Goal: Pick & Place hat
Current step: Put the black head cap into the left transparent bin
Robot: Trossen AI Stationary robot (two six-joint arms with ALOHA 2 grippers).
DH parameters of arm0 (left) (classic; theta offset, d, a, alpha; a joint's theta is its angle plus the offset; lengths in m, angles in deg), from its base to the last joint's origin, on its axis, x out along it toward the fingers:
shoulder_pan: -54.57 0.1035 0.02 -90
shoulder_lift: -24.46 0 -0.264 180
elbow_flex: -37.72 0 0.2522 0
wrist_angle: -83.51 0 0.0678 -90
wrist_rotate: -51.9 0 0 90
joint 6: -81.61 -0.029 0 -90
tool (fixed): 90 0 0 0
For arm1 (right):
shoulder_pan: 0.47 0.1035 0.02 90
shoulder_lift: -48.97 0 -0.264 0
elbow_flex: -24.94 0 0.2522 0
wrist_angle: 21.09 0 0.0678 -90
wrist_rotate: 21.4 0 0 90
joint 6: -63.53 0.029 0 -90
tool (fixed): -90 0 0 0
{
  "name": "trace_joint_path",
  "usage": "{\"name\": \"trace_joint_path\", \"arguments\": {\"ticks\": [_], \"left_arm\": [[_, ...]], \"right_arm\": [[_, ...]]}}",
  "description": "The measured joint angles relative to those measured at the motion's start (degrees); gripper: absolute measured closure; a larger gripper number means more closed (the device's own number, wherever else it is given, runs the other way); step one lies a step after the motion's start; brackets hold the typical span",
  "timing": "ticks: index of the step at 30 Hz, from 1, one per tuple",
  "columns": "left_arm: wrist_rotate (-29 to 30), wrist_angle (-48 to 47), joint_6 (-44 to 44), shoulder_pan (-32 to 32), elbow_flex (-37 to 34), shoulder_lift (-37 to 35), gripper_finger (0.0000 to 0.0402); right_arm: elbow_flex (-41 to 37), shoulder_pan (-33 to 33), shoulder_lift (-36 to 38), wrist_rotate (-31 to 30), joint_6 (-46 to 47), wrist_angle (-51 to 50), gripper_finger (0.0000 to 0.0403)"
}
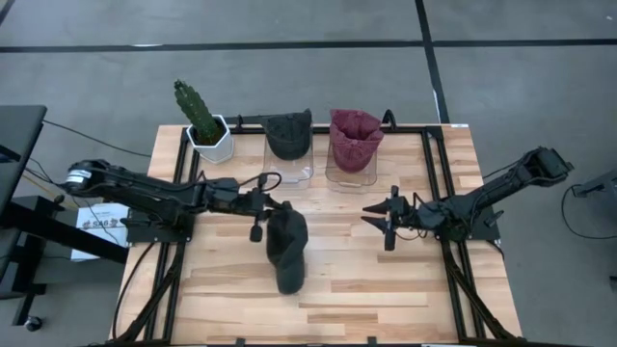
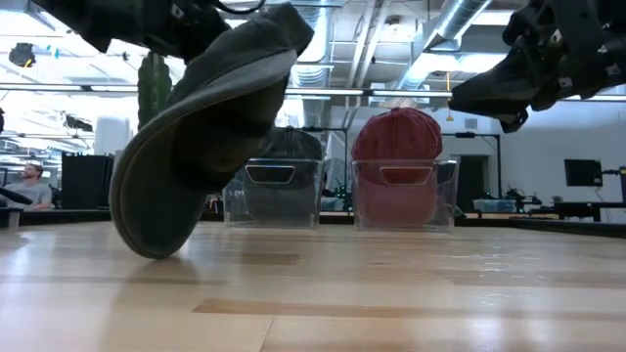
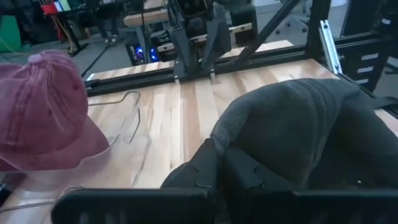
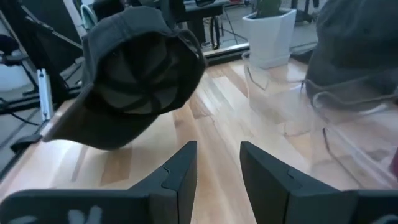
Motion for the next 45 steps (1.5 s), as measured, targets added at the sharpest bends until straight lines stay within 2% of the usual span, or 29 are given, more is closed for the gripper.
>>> {"name": "trace_joint_path", "arguments": {"ticks": [6,11,14,20,22,28,32,36,45], "left_arm": [[0.0,2.99,-0.27,0.28,-0.01,2.74,0.0392],[-0.02,4.52,-0.42,0.28,-0.01,2.79,0.0391],[-0.02,5.49,-0.42,0.28,-0.01,2.78,0.0392],[0.0,6.13,-0.42,0.69,-0.01,2.77,0.0391],[-0.02,6.16,-0.42,0.67,-0.01,2.77,0.0392],[-0.02,6.26,-0.42,0.65,-0.01,2.77,0.039],[-0.02,6.34,-0.42,0.65,-0.01,2.77,0.0392],[-0.02,6.36,-0.42,0.65,-0.01,2.77,0.039],[-0.03,6.37,-0.42,0.65,-0.01,2.75,0.0391]], "right_arm": [[0.02,-2.77,-2.15,8.79,5.38,1.58,0.029],[0.09,-5.35,-8.03,19.45,5.92,10.94,0.029],[1.44,-6.7,-12.91,22.0,5.51,14.86,0.029],[7.73,-8.4,-24.13,22.41,3.99,16.69,0.029],[10.37,-8.65,-28.14,24.19,2.95,18.26,0.029],[18.17,-8.98,-38.92,34.7,-0.44,26.06,0.029],[22.69,-9.7,-43.48,42.24,0.68,26.76,0.0287],[25.47,-9.71,-47.27,43.14,1.37,26.51,0.0263],[28.97,-10.08,-51.75,49.77,1.34,26.23,0.017]]}}
